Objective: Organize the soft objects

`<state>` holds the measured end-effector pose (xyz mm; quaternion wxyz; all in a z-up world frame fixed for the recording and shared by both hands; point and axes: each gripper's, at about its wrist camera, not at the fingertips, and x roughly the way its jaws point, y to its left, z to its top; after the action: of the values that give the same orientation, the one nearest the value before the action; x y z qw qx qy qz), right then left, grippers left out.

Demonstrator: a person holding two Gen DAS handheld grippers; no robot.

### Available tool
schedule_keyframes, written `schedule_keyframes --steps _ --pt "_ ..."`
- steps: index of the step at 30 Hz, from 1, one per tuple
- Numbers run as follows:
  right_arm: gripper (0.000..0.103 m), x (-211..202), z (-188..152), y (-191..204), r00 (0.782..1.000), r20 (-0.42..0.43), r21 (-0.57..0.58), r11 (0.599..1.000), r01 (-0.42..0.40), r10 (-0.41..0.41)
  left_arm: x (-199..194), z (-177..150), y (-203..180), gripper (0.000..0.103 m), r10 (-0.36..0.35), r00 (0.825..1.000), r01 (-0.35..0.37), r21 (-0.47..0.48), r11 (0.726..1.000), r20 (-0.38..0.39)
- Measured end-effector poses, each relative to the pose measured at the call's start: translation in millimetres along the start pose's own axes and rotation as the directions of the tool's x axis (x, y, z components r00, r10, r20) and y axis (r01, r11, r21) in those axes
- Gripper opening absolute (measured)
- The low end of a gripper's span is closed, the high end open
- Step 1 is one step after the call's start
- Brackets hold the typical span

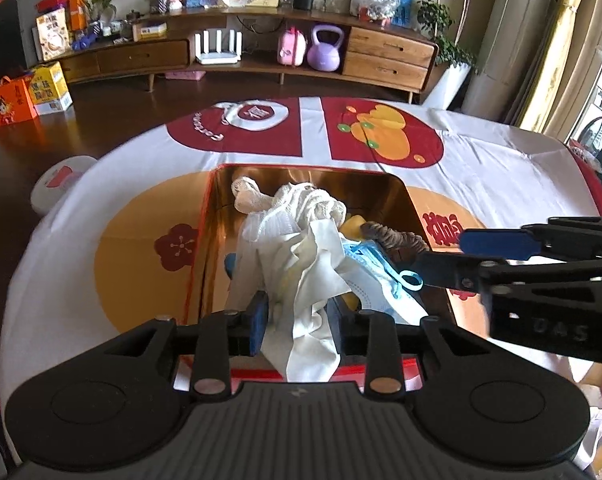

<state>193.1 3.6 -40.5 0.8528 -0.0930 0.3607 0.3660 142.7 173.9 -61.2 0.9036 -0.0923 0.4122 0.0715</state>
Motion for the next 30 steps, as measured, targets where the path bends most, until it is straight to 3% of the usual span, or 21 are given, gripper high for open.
schedule_keyframes --steps 6,7,8,10,16,20,30 --pt "0.054 -27.3 -4.0 2.8 0.998 0.054 -0.004 1.000 -0.014 0.014 -21.7 -3.1 0.8 0.033 0.014 0.999 -0.013 -0.013 1.000 0.052" --pt "0.054 -32.1 -5.0 3.4 0.998 0.068 -0.007 1.000 -0.016 0.016 -25.6 -4.0 0.1 0.046 0.014 0.998 -0.013 -0.011 1.000 0.060" --pt "0.056 -37.7 -6.2 4.6 0.996 0.083 -0.013 1.000 -0.014 0.015 -30.5 -5.4 -0.5 0.065 0.013 0.997 -0.012 -0.011 1.000 0.072" --pt "0.059 -45.3 -8.6 7.2 0.995 0.102 -0.025 1.000 -0.015 0.018 -41.9 -8.7 -1.6 0.076 0.010 0.994 -0.008 -0.016 1.000 0.113" --pt "0.068 -68.9 -14.7 11.1 0.988 0.151 -0.026 0.999 -0.025 0.029 -67.4 -15.7 -10.3 0.076 0.013 0.985 -0.016 0.013 1.000 0.171" --pt "0.078 -83.5 -18.9 11.8 0.983 0.181 -0.010 0.999 -0.035 0.036 -80.3 -20.2 -14.5 0.083 0.008 0.982 -0.011 0.014 1.000 0.187" --pt "0.102 -115.8 -35.2 10.4 0.966 0.257 0.012 0.999 -0.036 0.032 -108.4 -33.6 -22.8 0.084 -0.016 0.978 0.017 -0.007 1.000 0.207"
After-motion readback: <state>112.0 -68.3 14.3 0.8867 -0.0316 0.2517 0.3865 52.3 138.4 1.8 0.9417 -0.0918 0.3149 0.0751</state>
